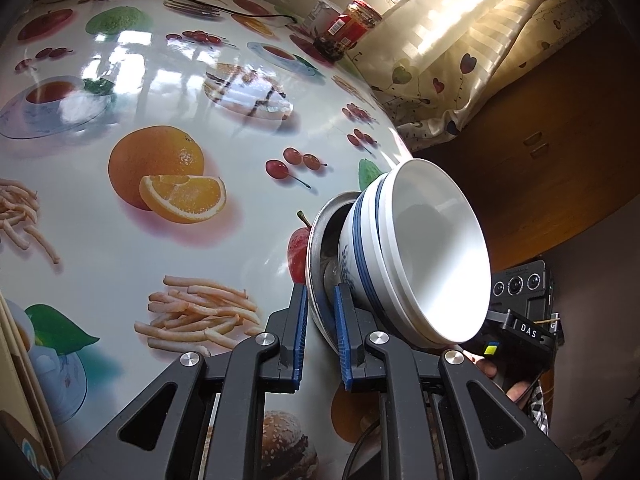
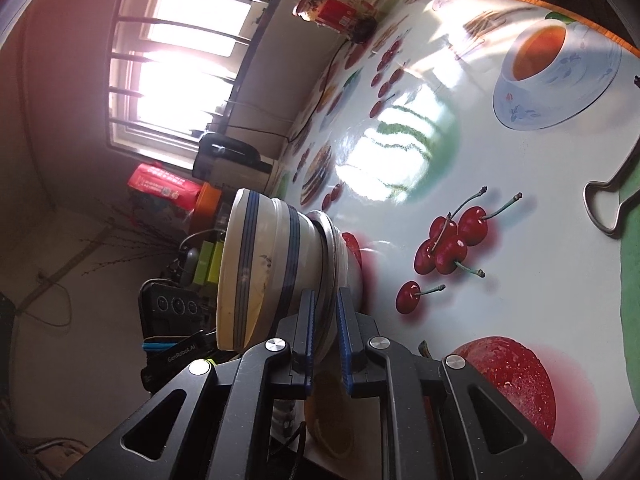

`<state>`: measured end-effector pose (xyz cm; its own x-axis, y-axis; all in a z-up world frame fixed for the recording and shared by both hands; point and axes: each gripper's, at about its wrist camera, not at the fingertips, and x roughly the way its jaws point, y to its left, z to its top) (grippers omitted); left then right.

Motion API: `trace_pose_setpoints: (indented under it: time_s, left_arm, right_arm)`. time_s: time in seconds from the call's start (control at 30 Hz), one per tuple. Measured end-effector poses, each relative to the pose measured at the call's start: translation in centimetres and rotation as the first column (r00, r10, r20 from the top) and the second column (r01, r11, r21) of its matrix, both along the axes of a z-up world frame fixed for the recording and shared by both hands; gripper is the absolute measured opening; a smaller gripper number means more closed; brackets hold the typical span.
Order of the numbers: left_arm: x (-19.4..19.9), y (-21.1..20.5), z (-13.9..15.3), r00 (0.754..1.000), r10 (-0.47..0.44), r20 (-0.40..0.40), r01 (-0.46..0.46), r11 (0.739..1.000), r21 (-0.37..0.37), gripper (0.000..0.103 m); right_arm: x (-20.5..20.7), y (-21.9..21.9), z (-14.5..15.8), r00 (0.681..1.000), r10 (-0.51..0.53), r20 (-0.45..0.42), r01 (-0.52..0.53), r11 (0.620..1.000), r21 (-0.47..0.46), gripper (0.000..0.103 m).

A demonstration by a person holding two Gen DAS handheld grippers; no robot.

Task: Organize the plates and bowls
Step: 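Lift the steel bowl with nested bowls and tilt it with both grippers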

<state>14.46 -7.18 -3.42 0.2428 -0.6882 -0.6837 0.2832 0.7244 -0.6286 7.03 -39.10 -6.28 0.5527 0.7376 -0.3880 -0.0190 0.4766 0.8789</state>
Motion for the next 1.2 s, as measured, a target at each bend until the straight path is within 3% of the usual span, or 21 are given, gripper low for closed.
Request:
trace_pose_setpoints:
  time_s: [0.4,0.6,1.2]
  left_arm:
    - [-0.1,0.1,0.1,1.0,0.002,0.008,-0.002,1.0,-0.008,0.014]
    - [-0.1,0.2,0.2,1.0,0.005,0.009,-0.005,1.0,-0.014,0.014]
    - [0.7,-0.1,0.0,1.0,0.01,0.013,-0.009,1.0,-0.008,0.011]
  right_arm:
    - [-0.2,-0.2,-0.3,1.0,-0.002,0.02,0.001,0.999,0.033,0.013]
    - [-0.1,-0.1,0.0,0.999,0.011,0.039,-0.011,1.0,0.003,0.013]
    - [1.1,-0.4,-0.4,1.0,0.001,0.011,-0.001,1.0,0.0,0.012]
